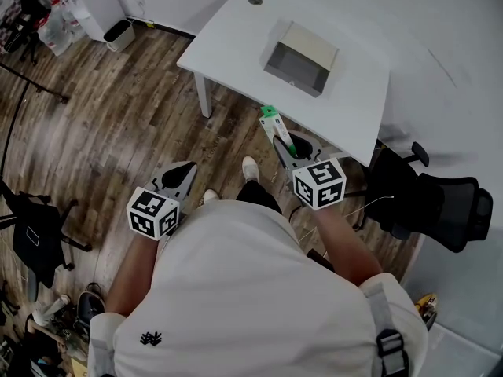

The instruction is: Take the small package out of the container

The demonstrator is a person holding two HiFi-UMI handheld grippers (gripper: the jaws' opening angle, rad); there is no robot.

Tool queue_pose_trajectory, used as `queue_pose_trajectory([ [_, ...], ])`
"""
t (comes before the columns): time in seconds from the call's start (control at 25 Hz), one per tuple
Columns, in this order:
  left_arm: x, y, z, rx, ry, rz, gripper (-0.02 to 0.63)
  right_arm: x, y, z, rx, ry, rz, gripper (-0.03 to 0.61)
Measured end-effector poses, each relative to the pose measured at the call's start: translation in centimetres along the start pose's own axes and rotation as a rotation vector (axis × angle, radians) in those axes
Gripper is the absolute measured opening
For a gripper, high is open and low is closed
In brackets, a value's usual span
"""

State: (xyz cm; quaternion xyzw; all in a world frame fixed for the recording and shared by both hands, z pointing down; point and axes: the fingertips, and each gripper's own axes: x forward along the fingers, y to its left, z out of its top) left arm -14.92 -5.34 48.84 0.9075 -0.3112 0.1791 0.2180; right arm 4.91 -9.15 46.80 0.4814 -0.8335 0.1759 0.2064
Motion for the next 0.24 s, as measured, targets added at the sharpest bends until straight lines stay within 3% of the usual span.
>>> queue_pose_trajectory([
  [0.24,1.4,0.3,0.7,-0.009,0.008,0.009,0.006,0.7,-1.4,0.0,0.007,0.005,0.012,0.09],
])
